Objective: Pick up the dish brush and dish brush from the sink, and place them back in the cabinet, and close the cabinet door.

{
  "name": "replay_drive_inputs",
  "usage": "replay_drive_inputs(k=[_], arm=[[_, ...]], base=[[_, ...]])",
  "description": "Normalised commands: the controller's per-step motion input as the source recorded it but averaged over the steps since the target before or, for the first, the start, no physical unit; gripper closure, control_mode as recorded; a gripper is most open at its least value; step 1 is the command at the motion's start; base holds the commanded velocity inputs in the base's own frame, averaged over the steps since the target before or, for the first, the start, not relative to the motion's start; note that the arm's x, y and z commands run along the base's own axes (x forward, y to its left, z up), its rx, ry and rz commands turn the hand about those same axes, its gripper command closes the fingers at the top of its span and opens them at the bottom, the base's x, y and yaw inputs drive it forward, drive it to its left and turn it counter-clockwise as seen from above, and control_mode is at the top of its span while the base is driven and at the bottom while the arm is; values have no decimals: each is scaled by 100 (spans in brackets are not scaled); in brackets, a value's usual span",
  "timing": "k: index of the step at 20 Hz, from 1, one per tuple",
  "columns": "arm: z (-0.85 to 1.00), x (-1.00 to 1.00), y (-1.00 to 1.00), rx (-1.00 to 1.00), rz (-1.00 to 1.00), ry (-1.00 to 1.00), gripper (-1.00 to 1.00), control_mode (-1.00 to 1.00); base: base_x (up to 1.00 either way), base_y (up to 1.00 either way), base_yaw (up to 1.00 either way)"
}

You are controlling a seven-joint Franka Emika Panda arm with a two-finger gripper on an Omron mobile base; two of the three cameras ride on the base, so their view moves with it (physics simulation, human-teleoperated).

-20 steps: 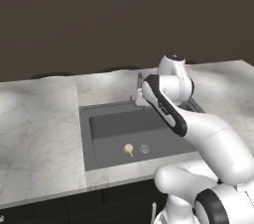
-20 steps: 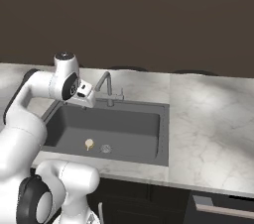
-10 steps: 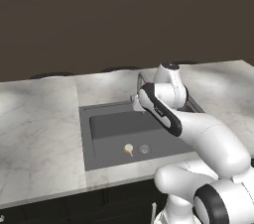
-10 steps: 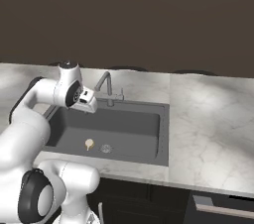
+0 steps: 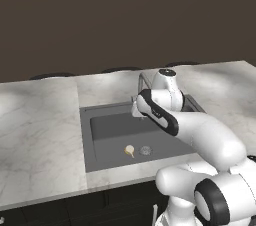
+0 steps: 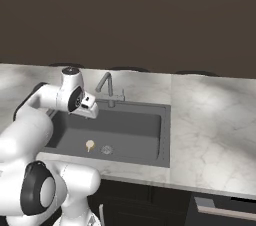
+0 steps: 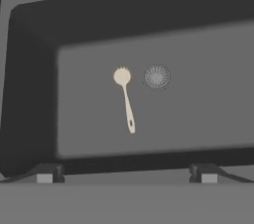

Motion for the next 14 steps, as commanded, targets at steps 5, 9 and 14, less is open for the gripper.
replay_drive_inputs(k=[5,9,14], arm=[[-22,0,1,0,0,5,-100,-100],[-24,1,1,0,0,4,-100,-100],[-22,1,4,0,0,5,-100,-100]], base=[[0,0,0],[0,0,0],[0,0,0]])
